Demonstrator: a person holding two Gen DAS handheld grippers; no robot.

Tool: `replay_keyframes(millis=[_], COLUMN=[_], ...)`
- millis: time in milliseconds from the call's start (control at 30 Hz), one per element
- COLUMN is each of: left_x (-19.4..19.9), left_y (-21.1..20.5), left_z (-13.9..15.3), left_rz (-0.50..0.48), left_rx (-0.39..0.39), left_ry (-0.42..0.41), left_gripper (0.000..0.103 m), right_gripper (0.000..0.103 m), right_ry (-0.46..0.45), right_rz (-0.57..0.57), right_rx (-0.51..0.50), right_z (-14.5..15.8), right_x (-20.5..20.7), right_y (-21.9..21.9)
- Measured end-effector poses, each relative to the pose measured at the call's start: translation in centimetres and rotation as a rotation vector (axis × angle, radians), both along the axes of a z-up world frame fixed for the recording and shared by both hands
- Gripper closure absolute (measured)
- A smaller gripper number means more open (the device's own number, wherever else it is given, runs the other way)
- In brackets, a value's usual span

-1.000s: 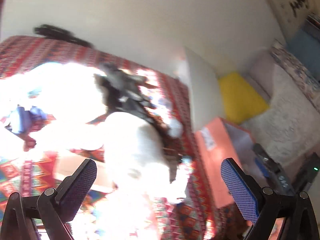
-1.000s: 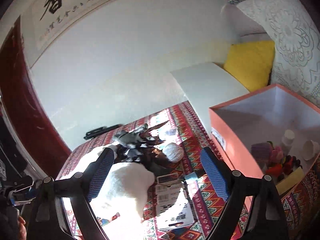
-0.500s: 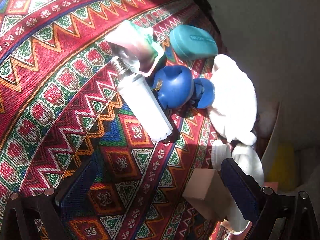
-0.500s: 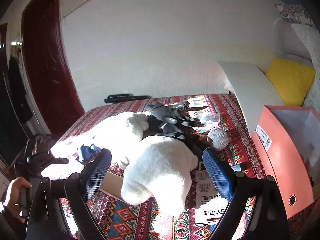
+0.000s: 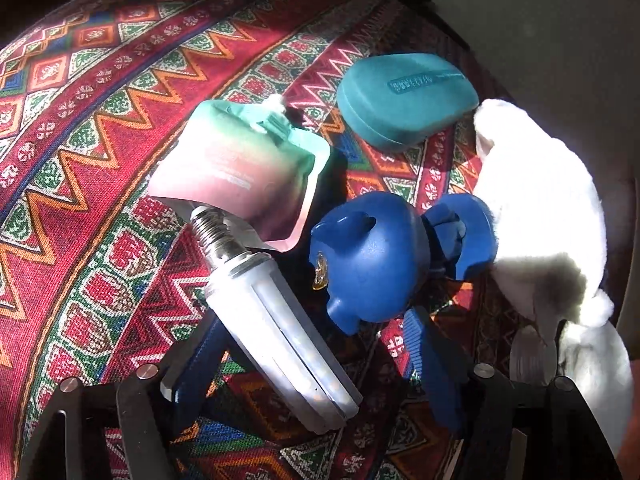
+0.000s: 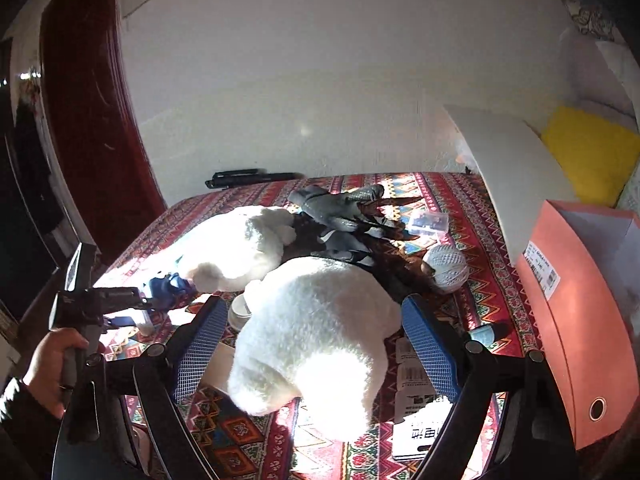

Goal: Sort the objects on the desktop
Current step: 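Move both empty tools back over the pile on the cloth, then grasp the blue figurine with the right tool while the left tool grasps the white LED bulb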

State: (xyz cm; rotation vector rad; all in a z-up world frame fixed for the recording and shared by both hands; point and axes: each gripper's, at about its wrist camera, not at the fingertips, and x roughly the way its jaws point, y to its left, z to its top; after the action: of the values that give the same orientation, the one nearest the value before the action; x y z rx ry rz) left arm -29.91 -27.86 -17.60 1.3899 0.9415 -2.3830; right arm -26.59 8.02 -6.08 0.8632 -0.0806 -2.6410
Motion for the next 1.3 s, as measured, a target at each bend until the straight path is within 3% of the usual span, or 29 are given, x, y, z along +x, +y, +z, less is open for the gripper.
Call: replay_keyframes(millis=[67,200,267,400,500,567,700,767,833,900,933,967,1000,1033,1133,1300], left_x=[1.1,3.8,5.1,6.3,7.5,8.1,7.8,7.7,8.3,9.1,8.8,8.5,8.2,8.1,7.9,8.2], left_y=[-0.7,-2.0,-2.4,-3.6,-4.6,-5.5,-8.0,-8.8,-9.9,-10.1,-10.0,-9.8,-9.7,-9.5,-9.2,-9.0], left_z=[-0.1,-0.5,-0.1,0.9,1.4,1.3,0.1,-0.3,-0.4,-0.3,-0.5,-0.7,-0.9,-1.1,-1.5,-1.8], left_rz=[0.023,0.020,0.022,0.008,0.018,0.025,0.037,0.037,0.024,0.003,-0.007,-0.014,-0.020,-0.024,-0.031,-0.036], left_rx=[0.025,0.195,0.224,0.230,0.230,0.239,0.276,0.292,0.290,0.282,0.280,0.280,0.281,0.284,0.285,0.263], left_ry=[-0.006,0.022,0.034,0.058,0.066,0.063,0.047,0.038,0.030,0.020,0.014,0.007,0.000,-0.007,-0.018,-0.028], left_gripper=[0.068,0.075,0.075,0.075,0.075,0.075,0.075,0.075,0.075,0.075,0.075,0.075,0.075,0.074,0.074,0.073], right_gripper=[0.013,0.013,0.013,0.019,0.026,0.037,0.040,0.033,0.028,0.032,0.048,0.051,0.066,0.073,0.080,0.080], right_ry=[-0.034,-0.141,-0.222,-0.177,0.144,0.182,0.073,0.058,0.102,0.063,0.016,-0.037,-0.067,-0.090,-0.160,-0.288], right_rz=[0.060,0.265,0.374,0.551,0.689,0.792,0.918,0.940,0.944,0.949,0.940,0.927,0.922,0.919,0.911,0.880], right_rx=[-0.044,-0.107,-0.127,0.113,0.625,0.824,0.981,1.064,1.111,1.056,1.016,0.973,0.937,0.902,0.784,0.575], right_z=[0.1,-0.1,-0.8,-1.9,-3.9,-6.1,-10.5,-13.2,-15.0,-14.9,-14.8,-14.6,-14.4,-14.2,-13.4,-12.6], right_x=[-0.9,-3.1,-4.4,-5.3,-3.6,-4.2,-7.5,-8.6,-9.5,-10.9,-11.6,-12.3,-12.6,-12.6,-12.6,-10.8], right_y=[-1.2,-6.5,-9.9,-18.6,-25.8,-29.1,-33.6,-35.0,-36.1,-37.2,-37.5,-37.7,-37.5,-37.3,-36.1,-32.9])
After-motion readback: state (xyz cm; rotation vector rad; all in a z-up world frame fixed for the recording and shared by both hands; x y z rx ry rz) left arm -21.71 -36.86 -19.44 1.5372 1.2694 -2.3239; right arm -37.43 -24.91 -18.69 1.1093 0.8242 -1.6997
